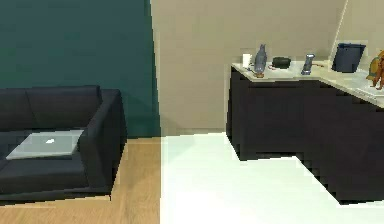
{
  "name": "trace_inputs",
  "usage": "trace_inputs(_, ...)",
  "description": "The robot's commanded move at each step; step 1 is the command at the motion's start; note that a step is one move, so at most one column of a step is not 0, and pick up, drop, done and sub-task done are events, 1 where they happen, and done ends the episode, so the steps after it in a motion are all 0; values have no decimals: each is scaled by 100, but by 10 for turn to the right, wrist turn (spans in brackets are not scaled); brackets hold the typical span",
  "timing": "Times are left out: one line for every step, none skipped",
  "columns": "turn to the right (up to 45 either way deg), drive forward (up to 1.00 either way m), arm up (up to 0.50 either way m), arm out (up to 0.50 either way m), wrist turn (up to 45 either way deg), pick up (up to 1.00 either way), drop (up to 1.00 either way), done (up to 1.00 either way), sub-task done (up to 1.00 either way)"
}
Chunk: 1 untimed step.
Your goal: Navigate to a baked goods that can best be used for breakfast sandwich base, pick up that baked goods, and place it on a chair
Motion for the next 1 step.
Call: trace_inputs(-30, 0, 0, 0, 0, 0, 0, 0, 0)
